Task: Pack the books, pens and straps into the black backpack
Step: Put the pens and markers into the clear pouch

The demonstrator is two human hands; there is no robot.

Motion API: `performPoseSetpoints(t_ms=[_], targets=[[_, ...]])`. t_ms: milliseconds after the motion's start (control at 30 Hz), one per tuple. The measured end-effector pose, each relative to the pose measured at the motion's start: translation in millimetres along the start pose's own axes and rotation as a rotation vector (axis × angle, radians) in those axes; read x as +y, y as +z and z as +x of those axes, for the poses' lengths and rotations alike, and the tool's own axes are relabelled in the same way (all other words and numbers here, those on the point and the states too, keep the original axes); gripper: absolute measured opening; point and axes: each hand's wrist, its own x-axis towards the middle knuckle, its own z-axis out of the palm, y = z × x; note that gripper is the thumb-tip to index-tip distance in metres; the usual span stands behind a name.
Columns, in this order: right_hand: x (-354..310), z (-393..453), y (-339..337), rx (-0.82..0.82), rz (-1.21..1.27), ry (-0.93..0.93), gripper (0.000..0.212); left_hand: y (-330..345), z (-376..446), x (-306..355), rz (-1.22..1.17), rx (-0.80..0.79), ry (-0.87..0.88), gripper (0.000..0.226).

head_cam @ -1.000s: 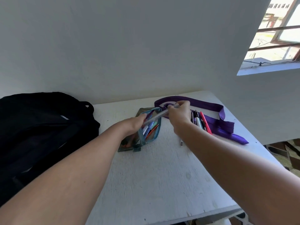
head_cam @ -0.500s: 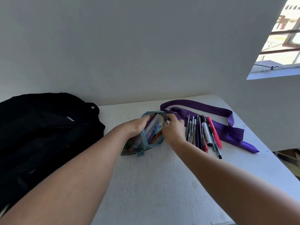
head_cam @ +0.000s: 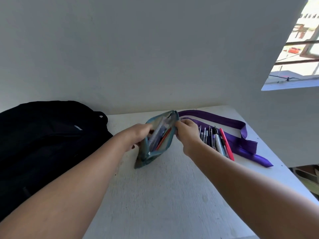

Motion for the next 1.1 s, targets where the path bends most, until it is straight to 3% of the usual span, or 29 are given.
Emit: performPoseSetpoints(t_ms=[67,133,333,500,600,733,933,1100], targets=[[-5.5,-1.8,-2.2,0.042,-0.012,-0.042,0.010,-1.5,-1.1,3.9,0.009,0.054,0.028,0.049],[-3.2,-3.1,-8.2,0.006,-0.194,-0.084,0.011,7.5,-7.3,9.0,0.068,0.049,0.048,0.051],[-2.7,-10.0,-47.8,-0.068,-0.479,-0.187,0.034,45.0,-1.8,13.8,0.136,-0.076,0.062,0.052],[-7.5,-8.5,-95.3,0.170,-0.748,-0.316,0.017,50.5,2.1,15.6,0.128,-0.077,0.072,0.044],[-5.1,-7.1,-119.3,0.249,-0.908,-0.270,0.017,52.4,3.8,13.7,0.135,-0.108,0.085,0.052],[3.9,-12.6,-129.6,0.183,-1.111,-0.209,0.037,52.8,6.5,11.2,0.109,-0.129,0.094,0.056],[13.9,-15.8,-116.5,0.197,-1.144,-0.152,0.039,51.8,5.4,10.1,0.112,-0.130,0.078,0.045],[10.0,-16.0,-109.1,0.162,-1.210,-0.102,0.034,52.8,9.6,8.2,0.125,-0.136,0.090,0.054]])
